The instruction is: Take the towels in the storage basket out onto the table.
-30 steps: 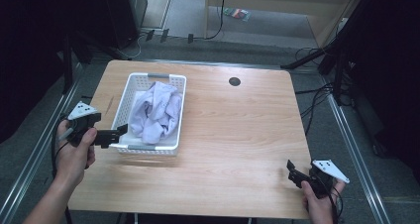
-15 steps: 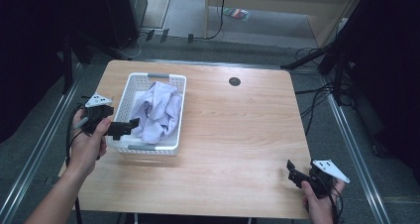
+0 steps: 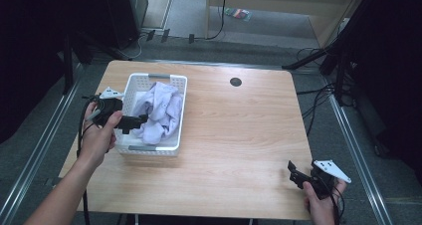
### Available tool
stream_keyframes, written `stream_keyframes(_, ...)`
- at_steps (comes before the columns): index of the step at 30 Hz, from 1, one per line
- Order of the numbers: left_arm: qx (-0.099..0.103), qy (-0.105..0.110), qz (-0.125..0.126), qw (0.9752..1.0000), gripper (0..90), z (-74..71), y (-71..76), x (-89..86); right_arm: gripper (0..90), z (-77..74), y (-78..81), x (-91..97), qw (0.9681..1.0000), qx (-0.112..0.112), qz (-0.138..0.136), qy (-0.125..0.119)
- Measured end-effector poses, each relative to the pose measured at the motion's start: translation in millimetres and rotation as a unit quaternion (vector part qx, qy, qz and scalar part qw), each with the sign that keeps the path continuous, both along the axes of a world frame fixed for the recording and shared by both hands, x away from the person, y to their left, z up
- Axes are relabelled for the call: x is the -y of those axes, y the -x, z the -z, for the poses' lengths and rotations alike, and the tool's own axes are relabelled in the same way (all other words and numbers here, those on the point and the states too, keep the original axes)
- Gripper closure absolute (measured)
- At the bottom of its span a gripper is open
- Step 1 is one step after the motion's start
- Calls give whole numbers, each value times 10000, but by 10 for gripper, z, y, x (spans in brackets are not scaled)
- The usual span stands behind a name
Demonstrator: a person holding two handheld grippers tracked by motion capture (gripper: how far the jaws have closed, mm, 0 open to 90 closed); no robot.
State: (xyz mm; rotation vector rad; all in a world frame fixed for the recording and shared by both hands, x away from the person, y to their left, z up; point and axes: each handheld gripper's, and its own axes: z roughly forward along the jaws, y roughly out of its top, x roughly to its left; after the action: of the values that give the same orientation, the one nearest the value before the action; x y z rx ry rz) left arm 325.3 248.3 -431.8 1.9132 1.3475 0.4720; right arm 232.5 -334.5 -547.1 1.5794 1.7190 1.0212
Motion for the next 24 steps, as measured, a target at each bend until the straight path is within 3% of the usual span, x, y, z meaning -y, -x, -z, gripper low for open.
stream_keyframes(8, -73, -58, 99, 9999, 0, 28, -102, 104, 133, 0, -1, 2, 10000, -16, -7, -16)
stream_keyframes(15, -283, -13, 287, 9992, 0, 98, -234, 229, 133, -1, 1, 5, 10000, -28, -9, -39)
stream_keyframes(19, -383, -174, 318, 9986, 0, 144, -291, 324, 133, -1, 0, 4, 10000, -28, -13, -40)
stream_keyframes(24, -613, -64, 371, 9974, 0, 184, -378, 397, 132, 1, -6, 5, 10000, -43, -6, -34)
